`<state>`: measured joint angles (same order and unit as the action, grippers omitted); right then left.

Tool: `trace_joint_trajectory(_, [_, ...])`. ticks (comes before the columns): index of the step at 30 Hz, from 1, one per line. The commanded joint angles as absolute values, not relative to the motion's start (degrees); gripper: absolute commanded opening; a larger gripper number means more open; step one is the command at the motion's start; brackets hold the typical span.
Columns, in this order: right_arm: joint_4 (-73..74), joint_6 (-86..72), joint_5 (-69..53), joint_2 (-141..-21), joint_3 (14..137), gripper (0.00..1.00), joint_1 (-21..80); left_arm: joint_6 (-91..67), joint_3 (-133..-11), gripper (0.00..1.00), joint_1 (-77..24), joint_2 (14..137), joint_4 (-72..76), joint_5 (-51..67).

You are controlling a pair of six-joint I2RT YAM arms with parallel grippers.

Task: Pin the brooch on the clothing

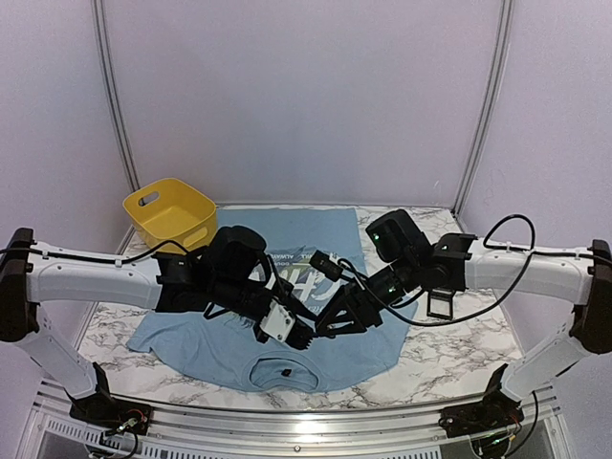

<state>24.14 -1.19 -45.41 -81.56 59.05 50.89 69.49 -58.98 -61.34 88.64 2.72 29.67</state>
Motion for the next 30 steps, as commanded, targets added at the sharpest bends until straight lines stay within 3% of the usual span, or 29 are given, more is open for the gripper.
trace_joint_trajectory(1, [24.67, -0.09, -44.92, -82.42, 61.59, 0.21, 51.41, 68.98, -59.99, 0.21, -62.09, 89.50, 2.82, 29.97])
trace_joint_trajectory(5, [24.79, -0.09, -44.87, -82.44, 61.79, 0.21, 51.42, 68.99, -59.79, 0.11, -62.23, 89.31, 3.21, 29.64])
trace_joint_trajectory(7, [24.74, -0.09, -44.91, -82.53, 61.87, 0.21, 51.39, 68.99, -59.33, 0.00, -62.23, 89.07, 4.17, 29.36])
trace_joint_trajectory(12, [25.34, -0.09, -44.99, -82.41, 62.38, 0.22, 51.41, 67.61, -56.37, 0.00, -62.23, 87.73, 9.82, 27.65])
trace_joint_trajectory(16, [28.16, 2.69, -42.80, -80.63, 65.21, 0.44, 51.42, 59.18, -57.33, 0.00, -62.23, 87.67, 10.60, 25.07])
trace_joint_trajectory(19, [27.93, 3.02, -38.29, -76.78, 67.16, 0.57, 51.09, 44.23, -60.05, 0.00, -62.23, 88.52, 10.76, 21.47])
trace_joint_trajectory(23, [22.56, 0.63, -30.76, -70.12, 64.85, 0.66, 49.91, 25.61, -64.27, 0.00, -61.89, 90.25, 7.85, 21.01])
trace_joint_trajectory(30, [13.92, -3.67, -32.98, -65.24, 57.05, 0.57, 46.22, 4.86, -63.82, 0.00, -60.11, 88.10, 6.61, 28.63])
